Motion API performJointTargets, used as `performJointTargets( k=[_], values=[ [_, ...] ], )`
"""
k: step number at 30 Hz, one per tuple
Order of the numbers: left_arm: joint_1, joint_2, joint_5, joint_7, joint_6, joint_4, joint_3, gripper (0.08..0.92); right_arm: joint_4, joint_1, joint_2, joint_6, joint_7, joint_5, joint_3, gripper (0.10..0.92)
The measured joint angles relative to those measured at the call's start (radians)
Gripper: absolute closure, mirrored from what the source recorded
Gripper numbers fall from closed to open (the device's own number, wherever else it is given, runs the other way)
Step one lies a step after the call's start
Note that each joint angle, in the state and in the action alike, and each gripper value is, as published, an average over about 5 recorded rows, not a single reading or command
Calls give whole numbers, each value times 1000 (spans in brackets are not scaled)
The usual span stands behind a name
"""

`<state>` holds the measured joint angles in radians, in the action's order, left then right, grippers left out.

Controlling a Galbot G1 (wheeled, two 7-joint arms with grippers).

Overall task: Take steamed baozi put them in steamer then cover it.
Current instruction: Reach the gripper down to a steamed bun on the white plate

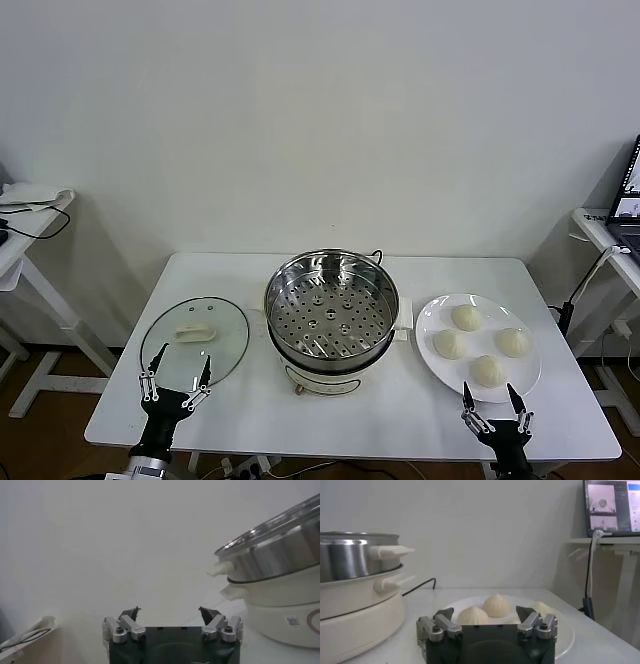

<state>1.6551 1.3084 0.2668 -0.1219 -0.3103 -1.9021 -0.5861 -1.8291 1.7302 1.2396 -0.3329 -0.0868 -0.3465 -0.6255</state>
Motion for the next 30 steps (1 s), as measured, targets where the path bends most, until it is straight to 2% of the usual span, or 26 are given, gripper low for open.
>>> performJointTargets(
  k=[11,21,26,30],
  values=[
    [29,-2,-9,15,-16,-36,9,177,-4,-117,-74,98,-71,-53,-14,203],
    [70,7,-9,24,-15,-95,2,177,204,-504,-261,258,-112,-203,126,203],
    [85,12,-9,26,-10,-118,3,177,369,-723,-352,327,-25,-237,261,203],
    [91,14,-9,26,-6,-133,-2,177,488,-877,-425,370,144,-212,374,203]
  ],
)
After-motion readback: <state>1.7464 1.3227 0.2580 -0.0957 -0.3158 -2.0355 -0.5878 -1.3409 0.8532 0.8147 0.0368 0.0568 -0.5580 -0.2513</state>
